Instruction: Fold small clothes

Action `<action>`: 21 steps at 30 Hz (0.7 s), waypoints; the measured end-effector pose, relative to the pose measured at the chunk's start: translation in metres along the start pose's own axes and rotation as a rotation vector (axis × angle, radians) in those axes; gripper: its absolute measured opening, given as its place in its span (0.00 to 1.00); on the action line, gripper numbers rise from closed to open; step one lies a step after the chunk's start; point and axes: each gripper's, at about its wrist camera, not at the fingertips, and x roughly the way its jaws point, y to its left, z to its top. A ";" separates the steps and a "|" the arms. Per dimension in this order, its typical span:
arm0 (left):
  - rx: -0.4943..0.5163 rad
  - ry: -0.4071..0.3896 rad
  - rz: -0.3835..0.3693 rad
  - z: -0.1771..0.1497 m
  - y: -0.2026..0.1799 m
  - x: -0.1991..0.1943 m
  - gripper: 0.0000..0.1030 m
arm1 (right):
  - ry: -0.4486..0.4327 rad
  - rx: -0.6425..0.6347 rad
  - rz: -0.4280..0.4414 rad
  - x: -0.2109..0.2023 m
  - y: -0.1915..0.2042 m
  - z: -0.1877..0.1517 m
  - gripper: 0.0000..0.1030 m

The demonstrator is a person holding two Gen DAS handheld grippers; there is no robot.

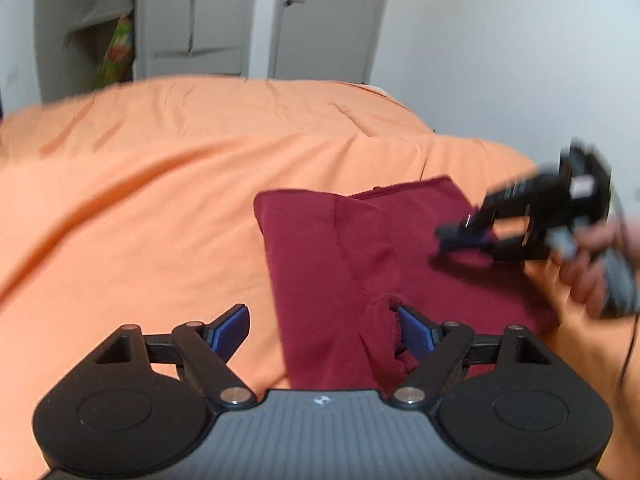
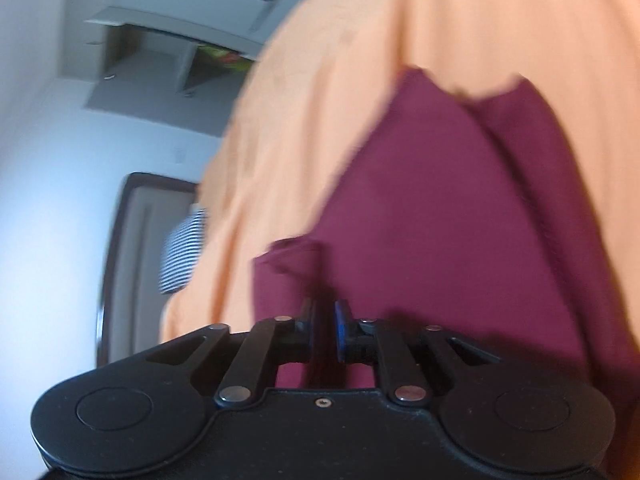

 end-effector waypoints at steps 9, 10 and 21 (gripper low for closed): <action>0.023 -0.052 -0.052 0.004 -0.016 -0.015 0.82 | 0.092 -0.001 0.058 0.025 0.022 -0.046 0.57; 0.011 -0.061 -0.048 0.004 -0.019 -0.017 0.82 | 0.104 -0.011 0.046 0.027 0.024 -0.049 0.57; -0.093 -0.022 0.030 0.001 0.015 -0.028 0.82 | 0.133 -0.016 0.070 0.052 0.039 -0.065 0.14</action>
